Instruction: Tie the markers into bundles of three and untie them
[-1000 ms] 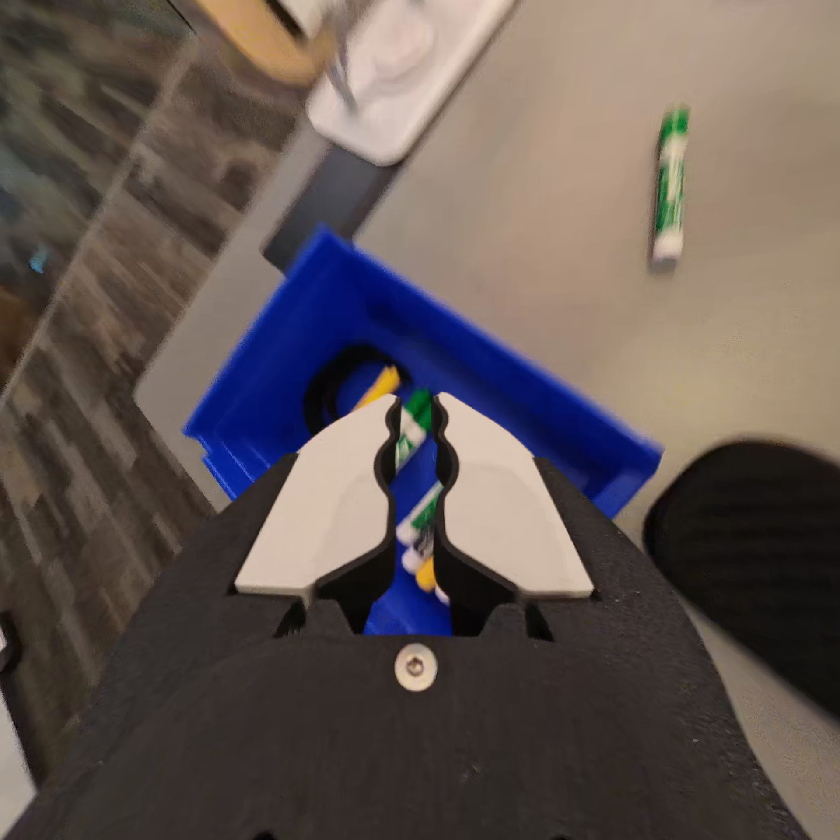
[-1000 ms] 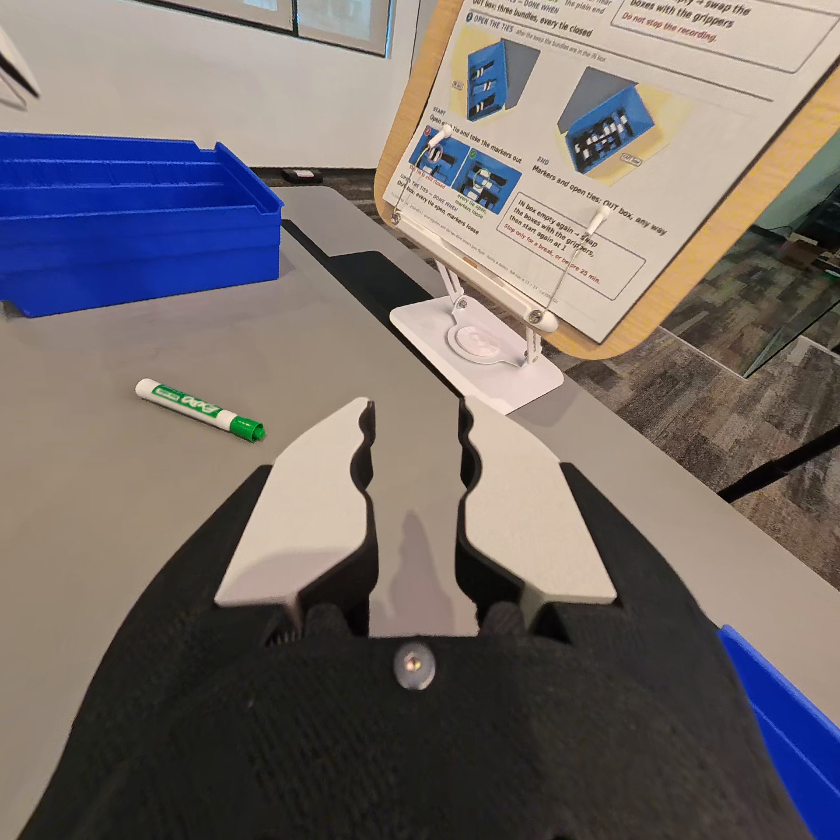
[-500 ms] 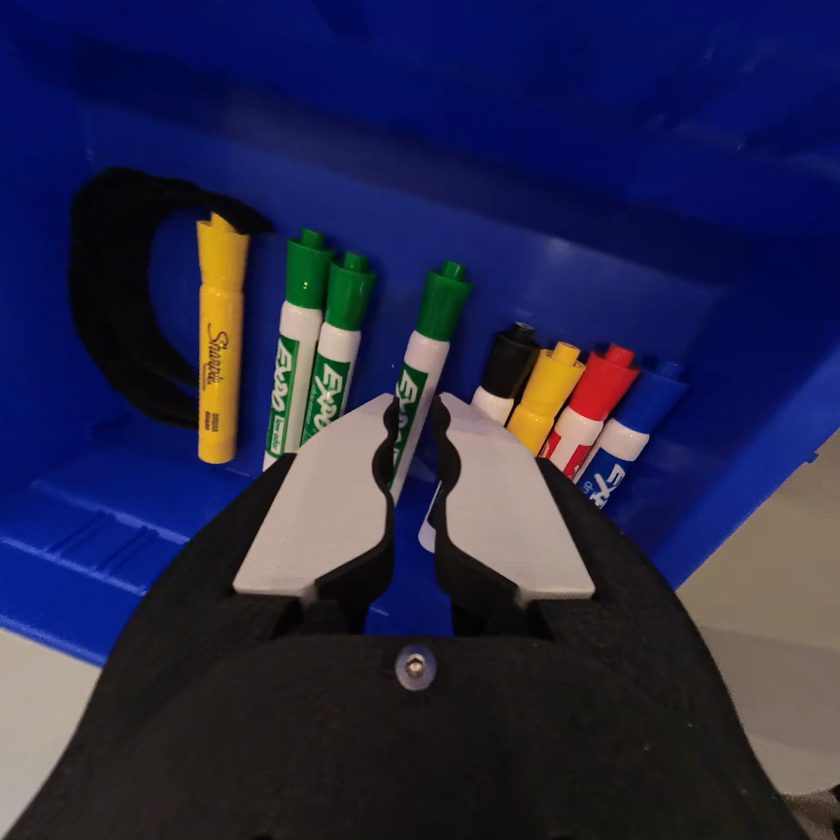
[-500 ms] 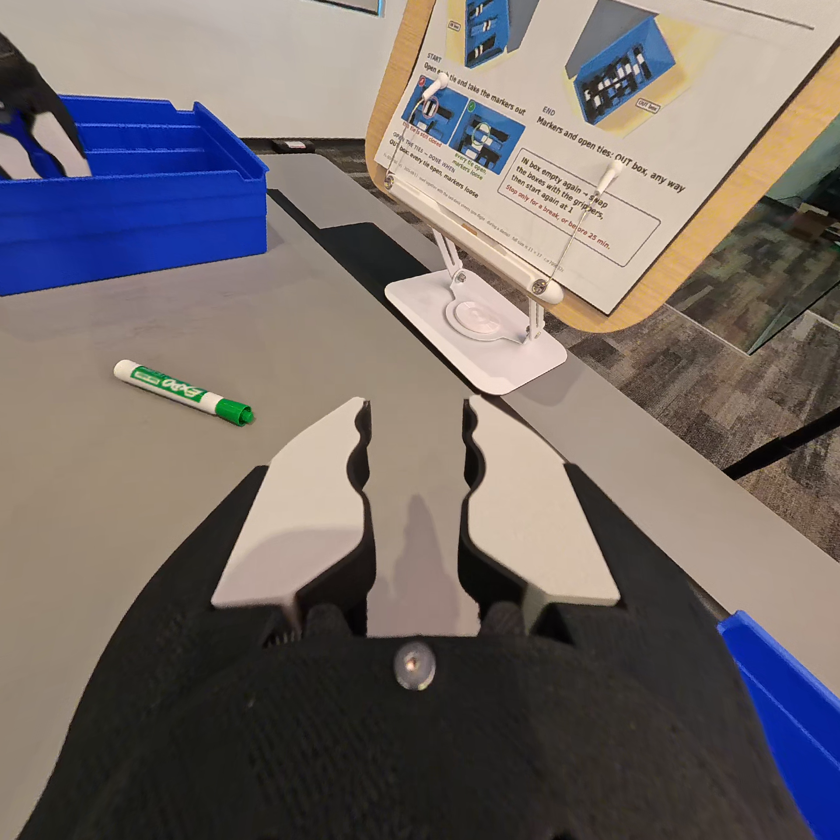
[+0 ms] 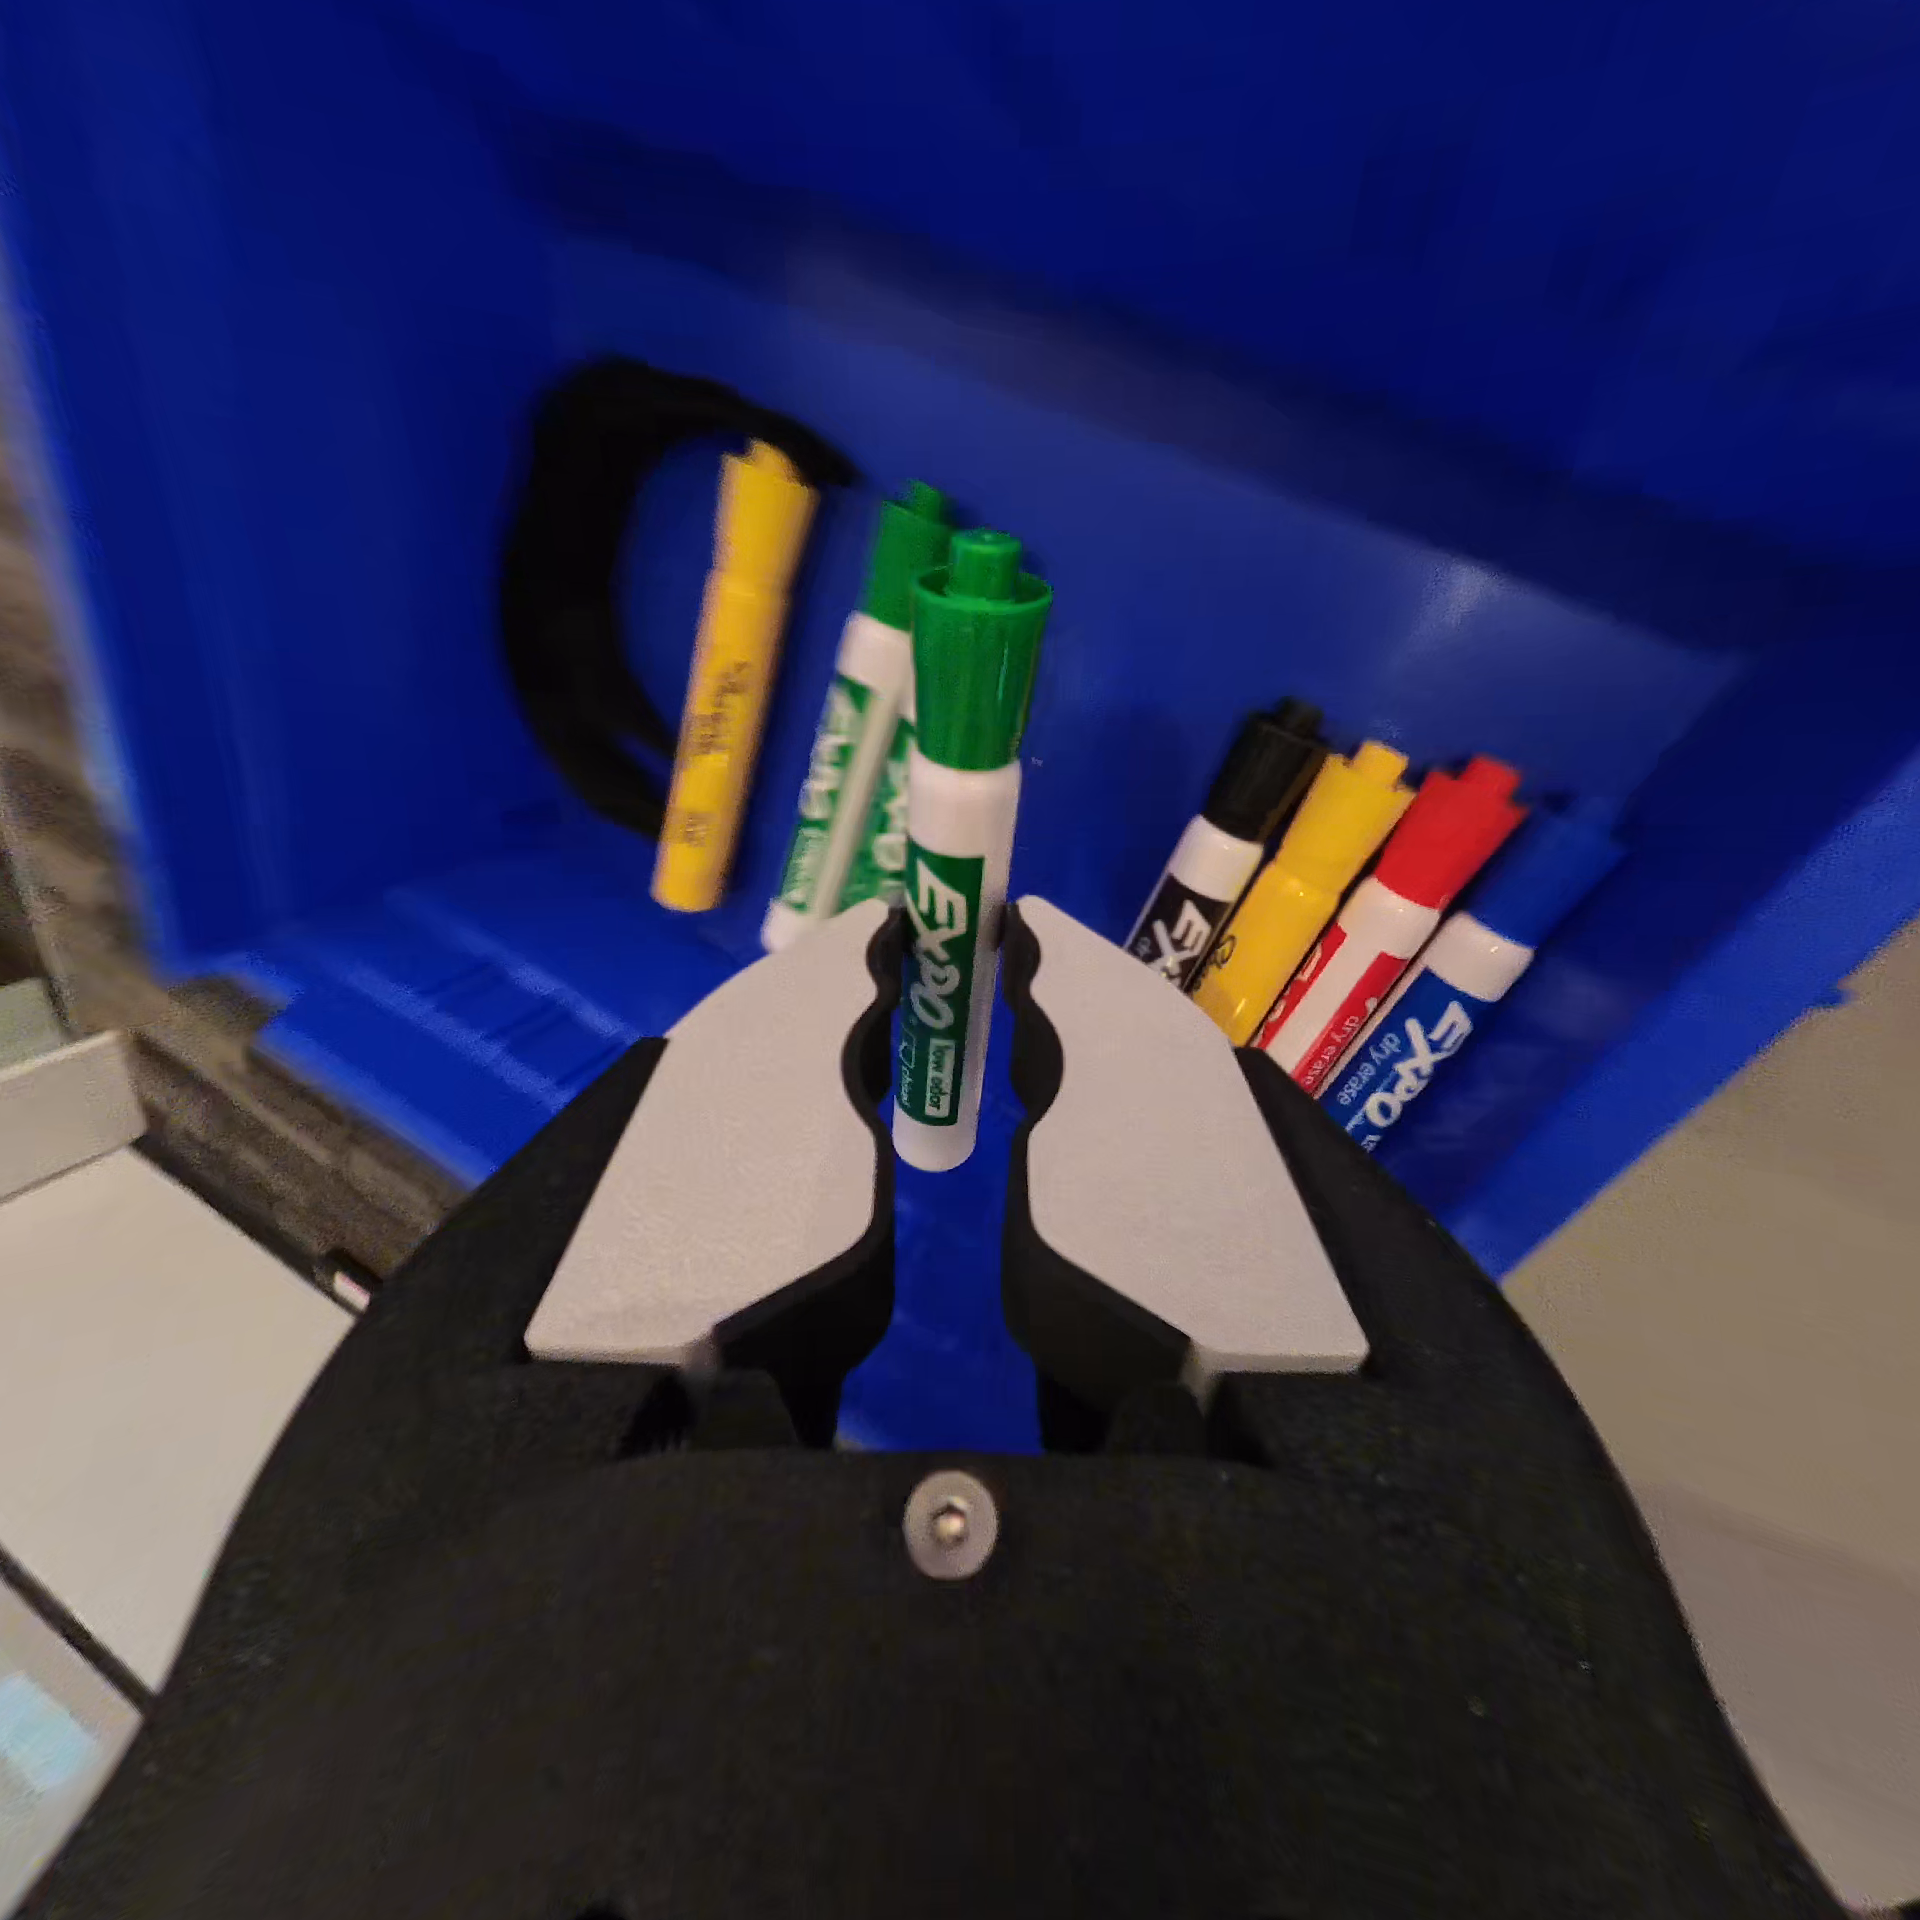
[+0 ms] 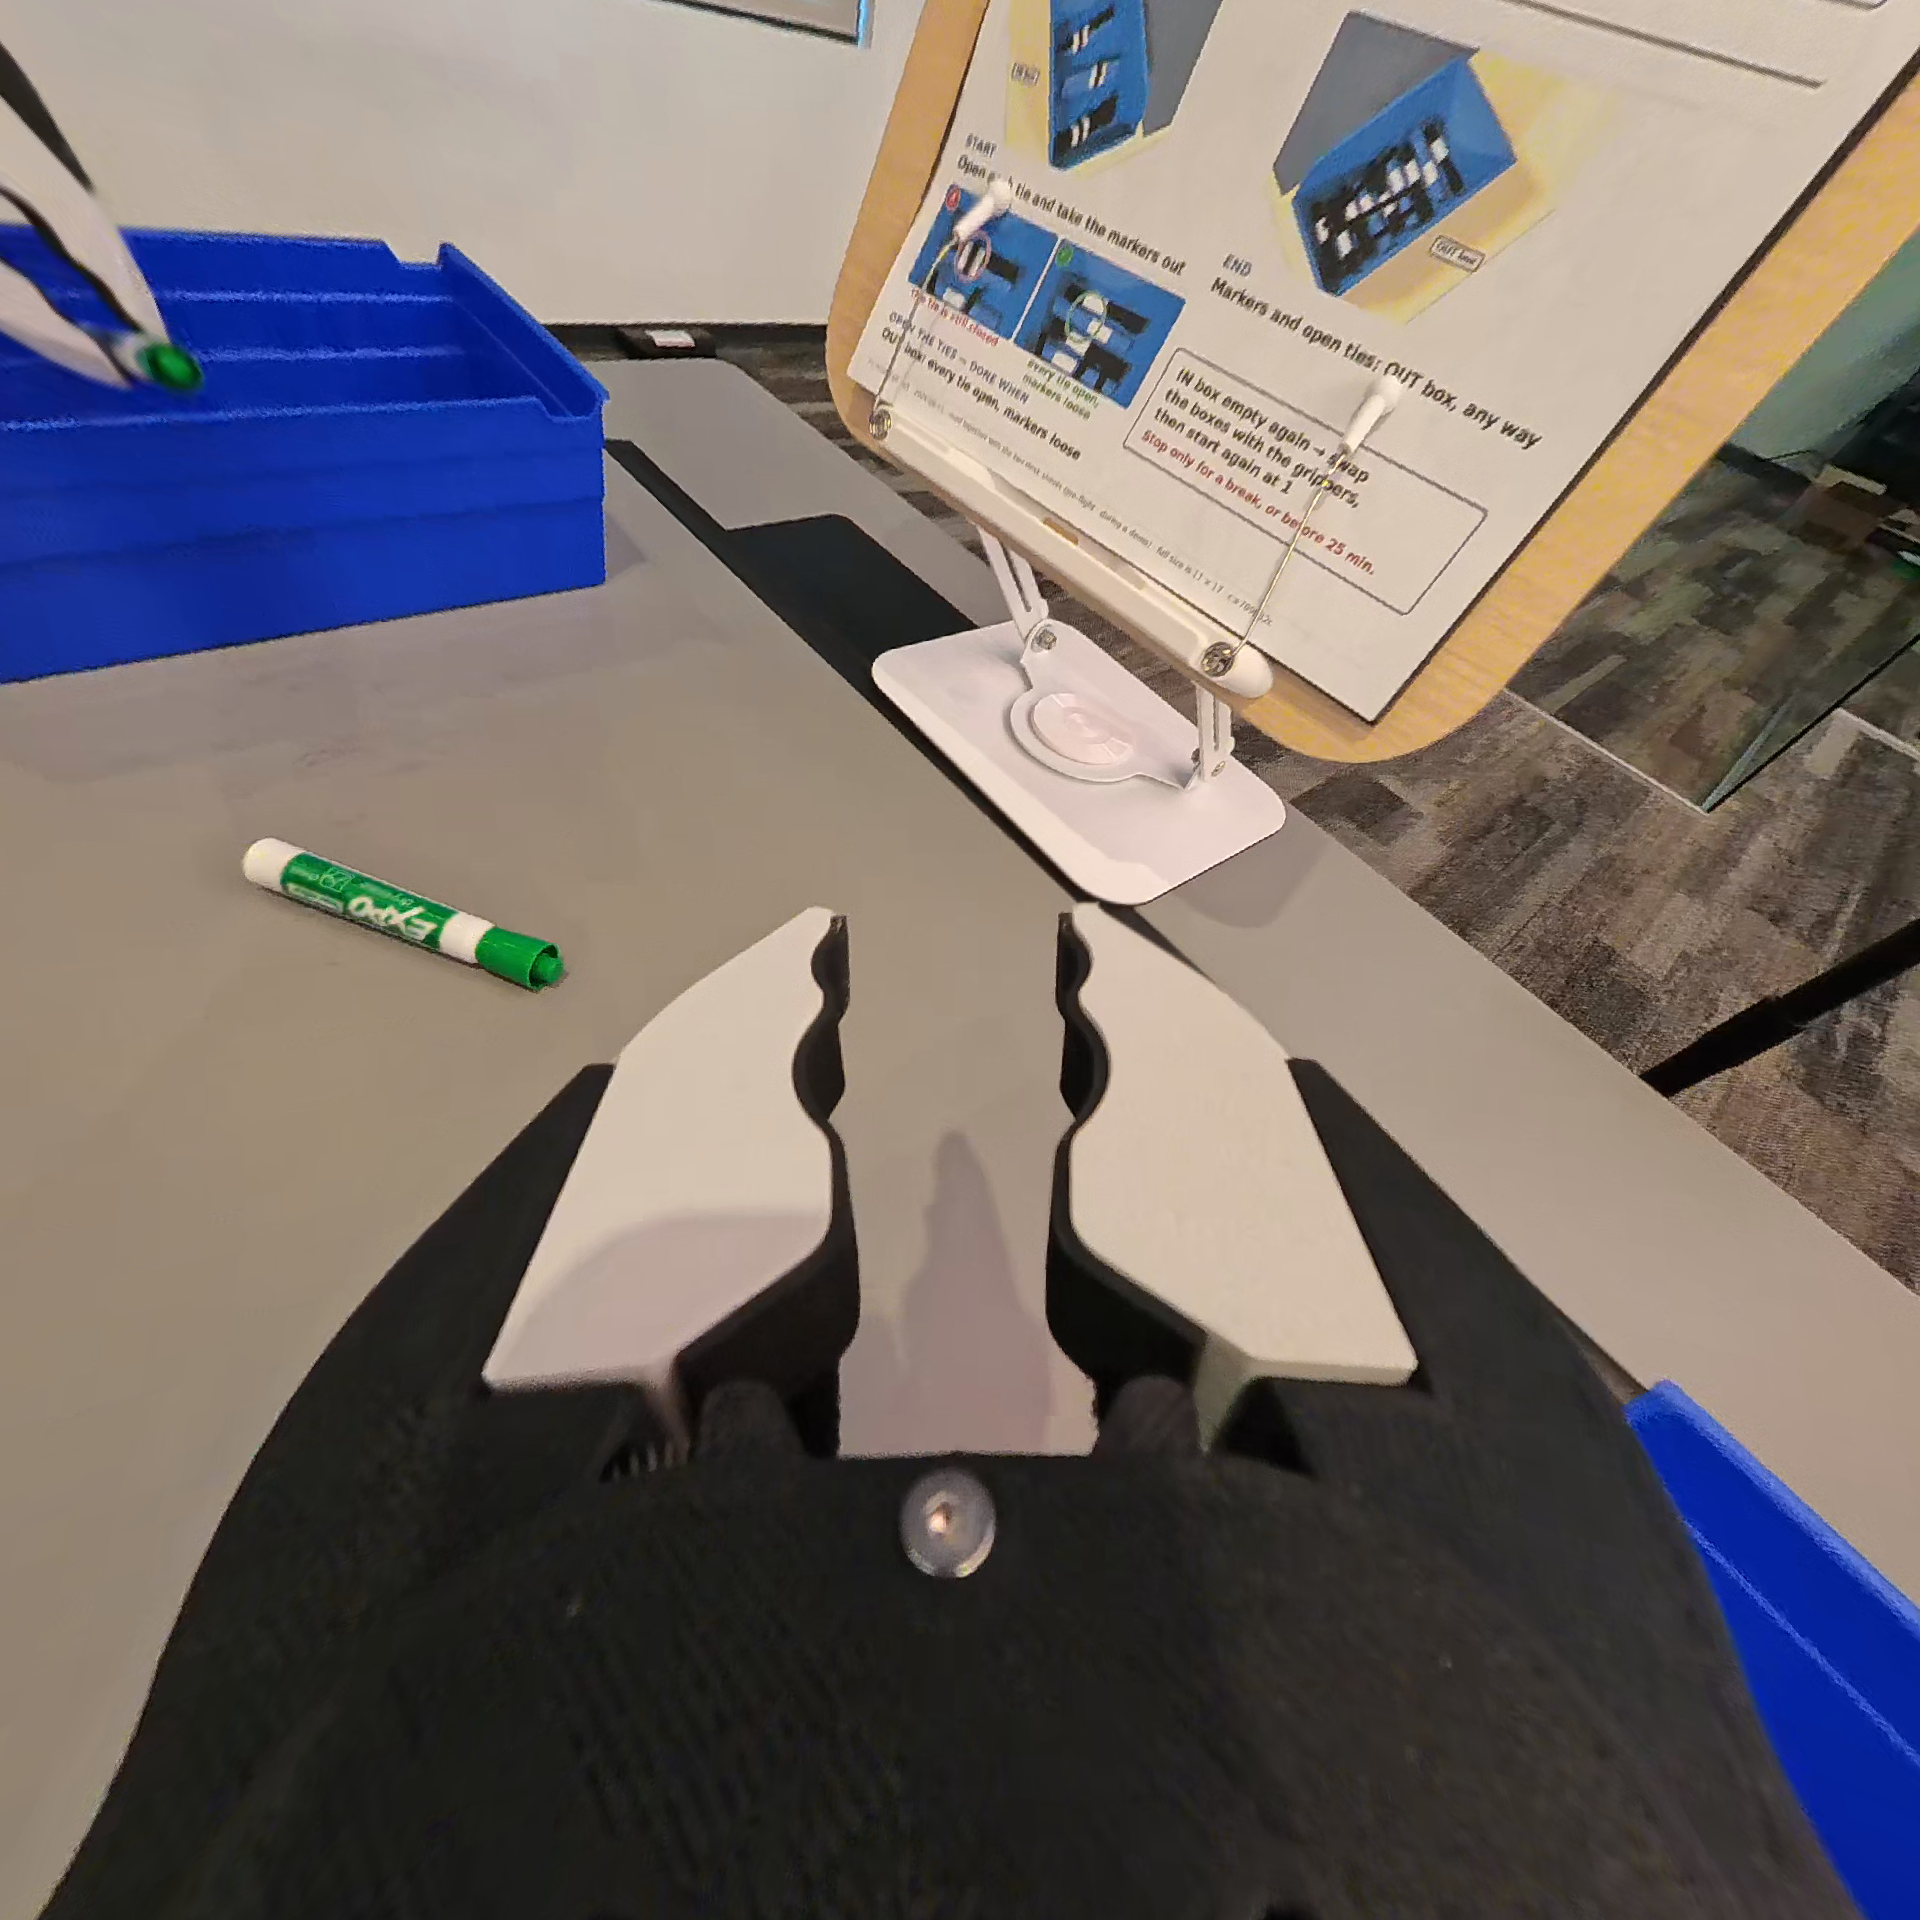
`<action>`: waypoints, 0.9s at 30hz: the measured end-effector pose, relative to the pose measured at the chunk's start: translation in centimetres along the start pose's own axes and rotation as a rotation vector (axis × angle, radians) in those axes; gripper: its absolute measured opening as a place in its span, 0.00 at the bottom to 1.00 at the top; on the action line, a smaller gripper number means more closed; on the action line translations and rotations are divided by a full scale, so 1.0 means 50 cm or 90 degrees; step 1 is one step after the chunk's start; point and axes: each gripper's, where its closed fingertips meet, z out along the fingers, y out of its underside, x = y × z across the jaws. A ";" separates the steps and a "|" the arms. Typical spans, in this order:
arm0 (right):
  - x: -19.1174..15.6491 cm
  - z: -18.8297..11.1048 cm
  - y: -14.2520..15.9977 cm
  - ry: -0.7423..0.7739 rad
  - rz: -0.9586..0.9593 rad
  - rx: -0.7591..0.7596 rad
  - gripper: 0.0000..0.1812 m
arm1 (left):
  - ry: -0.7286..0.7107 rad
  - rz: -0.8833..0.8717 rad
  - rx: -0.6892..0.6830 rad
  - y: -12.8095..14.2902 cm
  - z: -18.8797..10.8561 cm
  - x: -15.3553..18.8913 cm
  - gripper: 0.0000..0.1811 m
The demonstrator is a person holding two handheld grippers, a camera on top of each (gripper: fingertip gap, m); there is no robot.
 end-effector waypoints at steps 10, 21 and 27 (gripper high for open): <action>-0.004 -0.026 -0.029 0.002 -0.003 0.026 0.22 | 0.123 -0.259 0.159 -0.371 -0.199 0.115 0.10; -0.005 -0.061 -0.061 -0.018 0.021 0.087 0.22 | 0.234 -0.207 -0.015 -0.546 0.031 0.336 0.10; -0.004 -0.063 -0.065 -0.025 0.022 0.094 0.22 | 0.194 -0.178 -0.066 -0.563 0.063 0.330 0.10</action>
